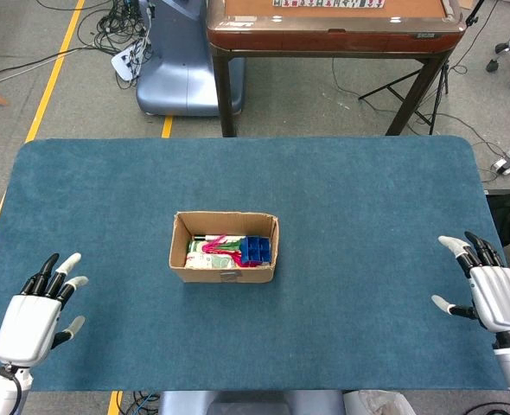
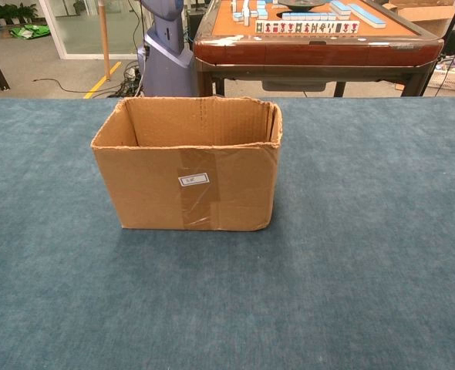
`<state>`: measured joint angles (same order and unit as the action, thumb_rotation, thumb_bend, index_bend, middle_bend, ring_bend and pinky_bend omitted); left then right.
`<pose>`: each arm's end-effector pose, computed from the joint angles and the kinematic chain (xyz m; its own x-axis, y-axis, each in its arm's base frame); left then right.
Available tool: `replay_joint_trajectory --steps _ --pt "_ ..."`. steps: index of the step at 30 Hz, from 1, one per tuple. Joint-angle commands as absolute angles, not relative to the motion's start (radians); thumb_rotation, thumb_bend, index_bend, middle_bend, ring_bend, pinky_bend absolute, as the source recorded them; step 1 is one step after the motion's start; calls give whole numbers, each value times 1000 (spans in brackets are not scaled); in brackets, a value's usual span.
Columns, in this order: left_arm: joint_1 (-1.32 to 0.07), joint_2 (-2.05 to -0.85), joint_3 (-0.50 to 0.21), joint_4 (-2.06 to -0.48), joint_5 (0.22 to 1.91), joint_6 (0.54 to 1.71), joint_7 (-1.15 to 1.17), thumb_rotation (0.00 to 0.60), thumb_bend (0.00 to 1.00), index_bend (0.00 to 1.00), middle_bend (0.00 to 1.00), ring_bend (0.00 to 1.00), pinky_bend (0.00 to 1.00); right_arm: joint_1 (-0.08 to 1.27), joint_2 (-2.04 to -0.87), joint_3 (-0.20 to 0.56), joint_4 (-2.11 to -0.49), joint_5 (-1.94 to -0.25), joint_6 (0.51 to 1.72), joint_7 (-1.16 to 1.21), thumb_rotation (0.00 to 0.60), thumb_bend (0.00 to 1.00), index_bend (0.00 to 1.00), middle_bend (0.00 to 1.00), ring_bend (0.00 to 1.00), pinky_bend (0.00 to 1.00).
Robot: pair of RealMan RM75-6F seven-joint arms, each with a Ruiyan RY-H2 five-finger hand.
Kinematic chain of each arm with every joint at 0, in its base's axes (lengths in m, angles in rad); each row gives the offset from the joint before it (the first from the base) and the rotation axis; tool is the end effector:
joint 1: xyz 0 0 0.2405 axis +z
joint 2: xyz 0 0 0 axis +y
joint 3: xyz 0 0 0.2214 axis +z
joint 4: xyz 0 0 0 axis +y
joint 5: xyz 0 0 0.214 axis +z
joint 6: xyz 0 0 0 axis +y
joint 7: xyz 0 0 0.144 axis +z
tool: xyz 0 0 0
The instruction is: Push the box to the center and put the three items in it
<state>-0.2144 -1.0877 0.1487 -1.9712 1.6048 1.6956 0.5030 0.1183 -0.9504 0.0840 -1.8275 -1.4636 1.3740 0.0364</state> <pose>-0.1870 0.1581 0.1306 0.5439 -0.0957 0.8337 0.8178 -0.1624 -0.5522 -0.2523 -0.1910 0.1585 0.3137 -0.0749 0.9466 -0.9495 -0.0227 0.3129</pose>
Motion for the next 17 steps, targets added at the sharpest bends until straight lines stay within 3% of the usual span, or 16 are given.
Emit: replay_joint_trajectory --steps 1,7,17 --pt "-165 -1098 147 -1922 1620 1733 436 600 138 344 150 52 248 128 -958 85 -1827 -1451 1359 18 600 41 163 191 31 107" --pt "-122 -1110 141 -1848 1592 1716 403 600 138 346 150 52 235 125 -951 86 -1835 -1439 1364 17 600 42 164 191 31 107" --pt "-122 -1087 97 -1825 1451 1577 321 600 139 344 166 65 228 110 -929 87 -1840 -1442 1394 54 600 42 164 191 31 106"
